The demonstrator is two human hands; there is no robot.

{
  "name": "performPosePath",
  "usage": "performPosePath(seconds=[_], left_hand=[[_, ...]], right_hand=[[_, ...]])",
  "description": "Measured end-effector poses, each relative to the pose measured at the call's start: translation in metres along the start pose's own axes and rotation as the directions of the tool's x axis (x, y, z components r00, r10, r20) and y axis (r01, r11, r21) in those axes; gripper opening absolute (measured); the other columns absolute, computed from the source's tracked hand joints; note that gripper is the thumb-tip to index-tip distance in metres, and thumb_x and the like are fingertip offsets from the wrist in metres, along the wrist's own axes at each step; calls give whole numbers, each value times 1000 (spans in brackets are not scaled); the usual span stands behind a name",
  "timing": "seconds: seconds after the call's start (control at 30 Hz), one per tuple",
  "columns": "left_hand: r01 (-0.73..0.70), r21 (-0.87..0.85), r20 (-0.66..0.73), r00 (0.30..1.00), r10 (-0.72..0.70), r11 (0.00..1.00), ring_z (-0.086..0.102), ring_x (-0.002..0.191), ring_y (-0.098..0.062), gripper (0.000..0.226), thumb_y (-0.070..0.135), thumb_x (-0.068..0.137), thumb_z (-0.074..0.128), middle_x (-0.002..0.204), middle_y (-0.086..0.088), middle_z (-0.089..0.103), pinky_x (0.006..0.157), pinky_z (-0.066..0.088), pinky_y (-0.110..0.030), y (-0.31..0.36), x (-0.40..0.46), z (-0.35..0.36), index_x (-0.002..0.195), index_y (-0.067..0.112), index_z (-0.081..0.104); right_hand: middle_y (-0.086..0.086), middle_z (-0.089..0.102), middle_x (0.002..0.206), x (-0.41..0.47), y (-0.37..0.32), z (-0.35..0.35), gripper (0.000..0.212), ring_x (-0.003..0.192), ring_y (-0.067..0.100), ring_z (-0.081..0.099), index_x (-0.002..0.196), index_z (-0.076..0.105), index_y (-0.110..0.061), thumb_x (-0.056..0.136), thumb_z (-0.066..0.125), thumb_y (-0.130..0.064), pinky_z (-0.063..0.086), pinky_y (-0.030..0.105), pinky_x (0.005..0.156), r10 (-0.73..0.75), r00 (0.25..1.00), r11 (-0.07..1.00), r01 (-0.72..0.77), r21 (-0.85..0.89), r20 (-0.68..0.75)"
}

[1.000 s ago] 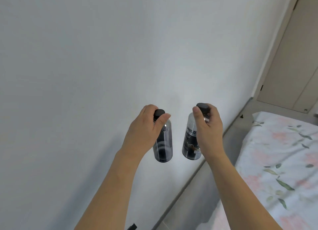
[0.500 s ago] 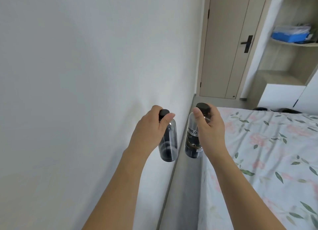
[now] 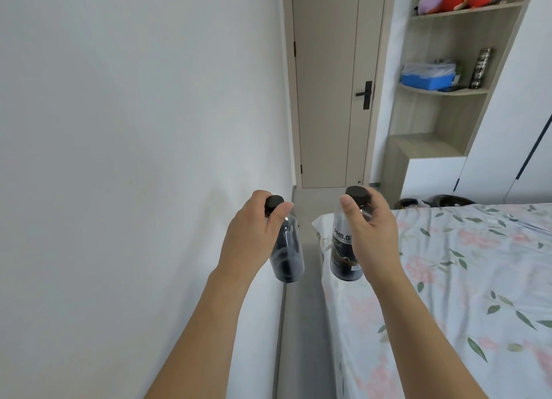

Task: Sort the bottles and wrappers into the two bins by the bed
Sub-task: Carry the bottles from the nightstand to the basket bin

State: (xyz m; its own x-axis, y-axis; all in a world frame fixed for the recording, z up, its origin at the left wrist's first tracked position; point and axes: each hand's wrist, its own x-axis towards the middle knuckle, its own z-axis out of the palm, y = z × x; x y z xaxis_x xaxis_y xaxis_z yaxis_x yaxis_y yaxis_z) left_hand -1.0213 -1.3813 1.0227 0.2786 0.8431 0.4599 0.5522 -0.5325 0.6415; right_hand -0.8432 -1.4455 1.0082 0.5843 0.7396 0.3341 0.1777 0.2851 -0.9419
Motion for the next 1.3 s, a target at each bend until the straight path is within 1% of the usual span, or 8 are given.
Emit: performPosePath(seconds=[0.2, 0.3, 0.43, 0.6, 0.77, 0.93, 1.13, 1.3], left_hand=[[5, -207, -84, 996, -23, 978, 59, 76, -9, 30, 52, 89, 61, 82, 11, 63, 68, 50, -27, -15, 98, 52, 94, 24, 55], [-1, -297, -163, 985, -49, 955, 61, 77, -7, 30, 52, 87, 64, 80, 12, 64, 70, 53, -27, -22, 156, 84, 93, 24, 56], [-70, -324, -240, 971, -10, 944, 62, 73, -7, 34, 55, 87, 63, 77, 11, 64, 65, 52, -25, -30, 231, 127, 90, 21, 58], [-117, -340, -246, 969, 32, 933, 59, 68, -5, 30, 53, 88, 62, 72, 13, 62, 59, 45, -15, -18, 299, 166, 86, 24, 56], [-158, -302, -240, 967, 85, 940, 61, 71, -6, 32, 55, 89, 61, 75, 12, 63, 62, 52, -23, -13, 337, 194, 88, 22, 57], [-163, -299, -191, 975, 109, 940, 62, 73, -5, 34, 53, 88, 61, 77, 12, 64, 58, 46, -11, -17, 373, 229, 91, 20, 59], [-196, -290, -154, 976, 156, 937, 61, 75, -4, 33, 55, 91, 56, 80, 12, 63, 63, 52, -19, -32, 446, 285, 95, 22, 57], [-206, -326, -109, 978, 180, 923, 59, 74, -4, 35, 54, 91, 55, 78, 11, 63, 63, 51, -24, -44, 546, 338, 95, 20, 60]], right_hand=[[-15, 65, 90, 89, 16, 22, 2, 77, -11, 58, 93, 61, -32, 92, 62, -31, 43, 16, 75, 33, 999, 999, -32, 21, -35], [-14, 66, 90, 139, 27, 33, 3, 78, -9, 59, 93, 62, -32, 91, 63, -33, 44, 19, 76, 38, 998, 999, -39, -23, -47], [-13, 67, 92, 196, 39, 36, 7, 83, -4, 61, 96, 62, -32, 90, 63, -35, 46, 21, 76, 23, 998, 995, -28, -99, -55], [-11, 68, 93, 254, 51, 21, 12, 90, 6, 63, 98, 63, -27, 90, 63, -36, 50, 27, 79, 36, 995, 978, -55, -199, -98], [-12, 67, 94, 296, 62, -1, 15, 90, 5, 62, 101, 63, -27, 90, 62, -38, 49, 27, 79, 30, 988, 977, -60, -203, -151], [-10, 66, 97, 342, 80, -13, 17, 91, 3, 61, 104, 64, -25, 91, 62, -36, 46, 23, 76, 35, 984, 981, -67, -182, -173], [-13, 64, 96, 425, 112, -11, 16, 87, -2, 58, 104, 62, -27, 92, 60, -37, 42, 17, 67, 76, 979, 980, -109, -166, -191], [-14, 65, 95, 527, 145, 2, 14, 89, -1, 58, 103, 61, -27, 92, 60, -36, 43, 18, 70, 59, 965, 976, -109, -186, -255]])
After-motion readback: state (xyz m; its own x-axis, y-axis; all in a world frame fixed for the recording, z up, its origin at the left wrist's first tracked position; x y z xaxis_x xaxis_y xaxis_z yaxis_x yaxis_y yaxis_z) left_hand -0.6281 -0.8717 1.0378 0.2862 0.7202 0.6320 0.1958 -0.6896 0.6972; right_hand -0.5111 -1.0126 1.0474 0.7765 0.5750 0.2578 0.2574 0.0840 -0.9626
